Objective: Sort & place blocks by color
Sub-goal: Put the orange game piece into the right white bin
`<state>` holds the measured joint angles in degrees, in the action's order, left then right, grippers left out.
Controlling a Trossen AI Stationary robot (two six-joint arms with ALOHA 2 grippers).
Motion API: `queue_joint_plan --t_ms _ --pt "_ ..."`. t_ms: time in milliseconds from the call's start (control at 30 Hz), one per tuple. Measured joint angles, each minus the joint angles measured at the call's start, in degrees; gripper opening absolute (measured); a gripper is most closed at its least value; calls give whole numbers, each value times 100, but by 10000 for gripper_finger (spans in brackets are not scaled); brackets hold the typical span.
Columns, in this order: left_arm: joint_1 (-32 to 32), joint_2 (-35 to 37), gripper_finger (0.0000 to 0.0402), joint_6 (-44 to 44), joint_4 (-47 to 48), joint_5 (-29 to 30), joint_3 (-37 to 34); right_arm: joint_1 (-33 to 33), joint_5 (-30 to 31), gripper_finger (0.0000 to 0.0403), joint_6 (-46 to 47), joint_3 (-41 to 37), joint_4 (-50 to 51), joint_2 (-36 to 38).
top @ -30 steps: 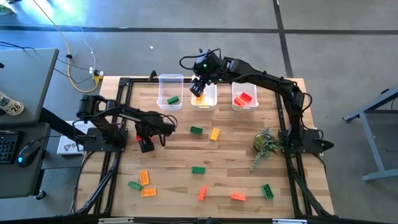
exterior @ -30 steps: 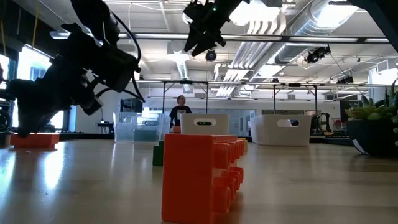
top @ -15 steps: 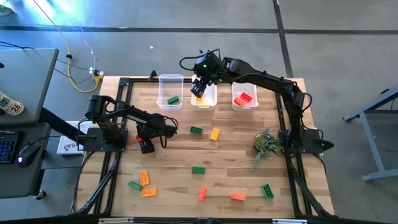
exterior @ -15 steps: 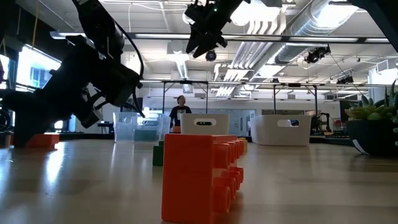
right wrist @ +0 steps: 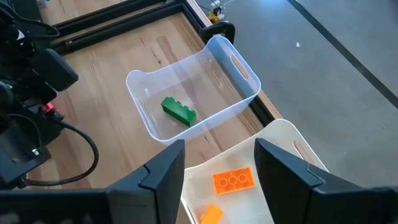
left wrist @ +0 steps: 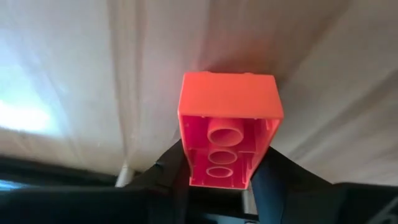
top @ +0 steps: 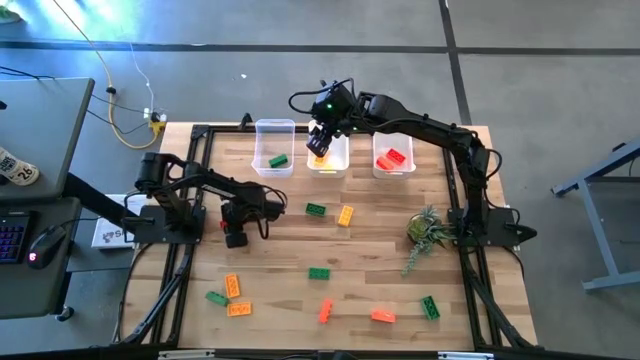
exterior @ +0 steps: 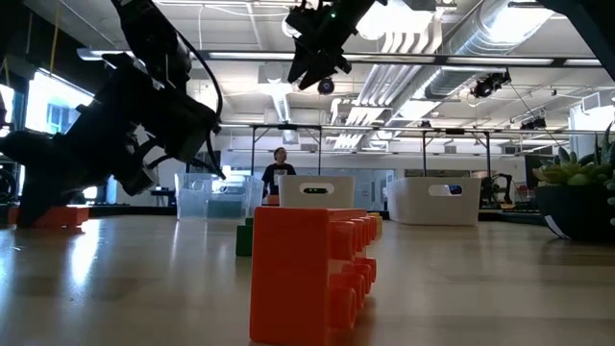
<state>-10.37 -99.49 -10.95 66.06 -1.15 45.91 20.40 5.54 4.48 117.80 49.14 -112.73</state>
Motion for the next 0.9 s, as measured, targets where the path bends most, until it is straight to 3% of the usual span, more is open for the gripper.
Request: queue_joint_plan --t_ms 233,467,900 --pt "-11 554 105 28 -188 -112 0 -2 -628 178 147 -2 194 0" --pt "-48 1630 105 67 -793 -366 4 -17 -878 178 213 0 226 0" --pt "-632 3082 105 -253 -2141 -1044 4 -20 -1762 178 211 -2 42 -2"
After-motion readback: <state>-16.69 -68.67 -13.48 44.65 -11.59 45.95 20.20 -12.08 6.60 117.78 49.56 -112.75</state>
